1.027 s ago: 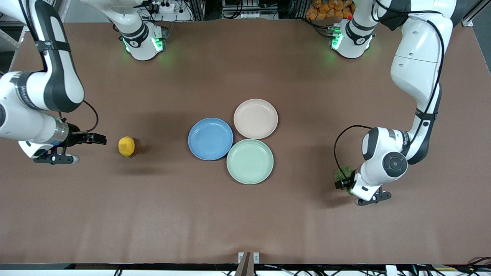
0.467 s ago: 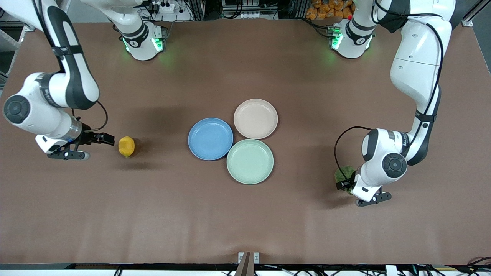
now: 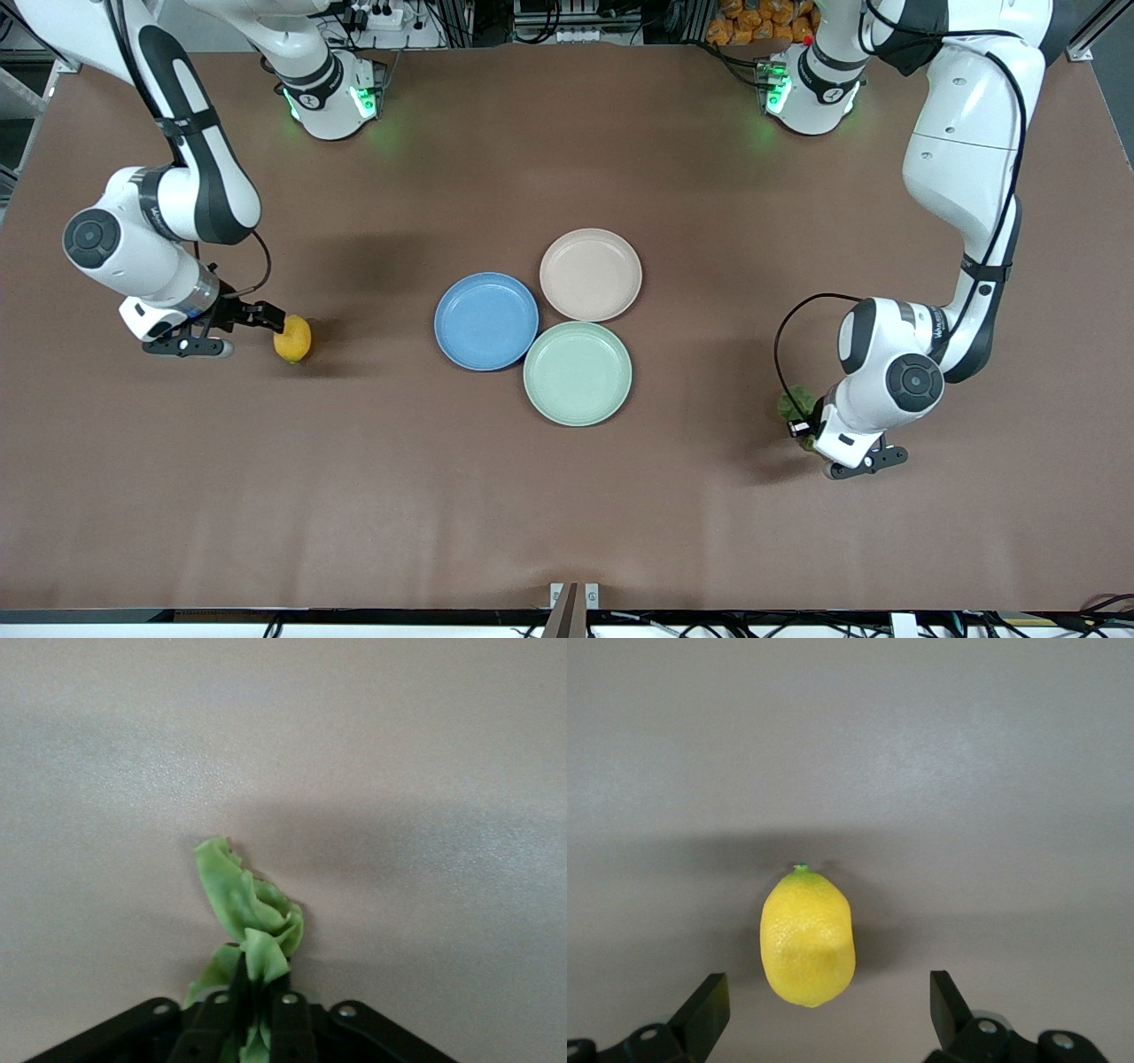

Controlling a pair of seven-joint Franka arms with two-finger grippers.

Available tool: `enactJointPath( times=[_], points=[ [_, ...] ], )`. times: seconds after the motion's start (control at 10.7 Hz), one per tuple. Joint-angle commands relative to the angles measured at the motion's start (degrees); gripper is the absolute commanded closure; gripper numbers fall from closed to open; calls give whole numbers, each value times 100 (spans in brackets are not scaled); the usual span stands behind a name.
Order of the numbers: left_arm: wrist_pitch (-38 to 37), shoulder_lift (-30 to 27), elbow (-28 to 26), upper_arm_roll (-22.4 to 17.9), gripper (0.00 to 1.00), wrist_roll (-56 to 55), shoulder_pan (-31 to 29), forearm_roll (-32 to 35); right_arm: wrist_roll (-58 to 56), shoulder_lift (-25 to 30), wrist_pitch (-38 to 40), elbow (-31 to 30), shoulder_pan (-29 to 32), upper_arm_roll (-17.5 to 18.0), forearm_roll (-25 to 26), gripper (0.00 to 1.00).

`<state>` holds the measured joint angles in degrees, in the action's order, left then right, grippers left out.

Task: Place lemon and lettuce in plates
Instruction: 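Lower the right gripper and grasp the yellow lemon, then carry the lettuce with the left gripper toward the beige plate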

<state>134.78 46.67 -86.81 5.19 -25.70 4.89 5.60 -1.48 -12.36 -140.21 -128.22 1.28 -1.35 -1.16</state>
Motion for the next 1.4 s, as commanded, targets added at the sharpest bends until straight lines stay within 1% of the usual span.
enactJointPath(
  times=[0.0, 0.47, 0.56, 0.84, 1.03, 1.12, 1.21, 1.31],
  points=[
    [22, -43, 41, 26, 100, -102, 91, 273, -55, -11, -243, -159, -57, 12, -24, 0],
    [-127, -491, -29, 166, 100, -190, 311, 292, -46, -451, -1015, -317, -93, 12, -24, 0],
    [-267, -596, -29, 271, 100, -190, 302, 266, -46, -556, -1252, -370, -93, 12, -24, 0],
    [-549, -834, -29, 649, 100, -312, 293, 222, 7, -767, -1482, -370, -146, 12, -24, 0],
    [-611, -861, -38, 965, 100, -550, 328, 222, 16, -864, -1597, -370, -146, 12, -24, 0],
    [-759, -870, -38, 1175, 100, -751, 363, 222, 16, -926, -1615, -370, -172, 12, -24, 0],
    [-795, -870, -38, 1299, 100, -1083, 459, 230, 24, -970, -1737, -387, -181, 12, -24, 0],
    [-804, -870, -38, 1327, 100, -1408, 669, 239, 24, -1031, -1894, -431, -181, 12, -24, 0]
  ],
)
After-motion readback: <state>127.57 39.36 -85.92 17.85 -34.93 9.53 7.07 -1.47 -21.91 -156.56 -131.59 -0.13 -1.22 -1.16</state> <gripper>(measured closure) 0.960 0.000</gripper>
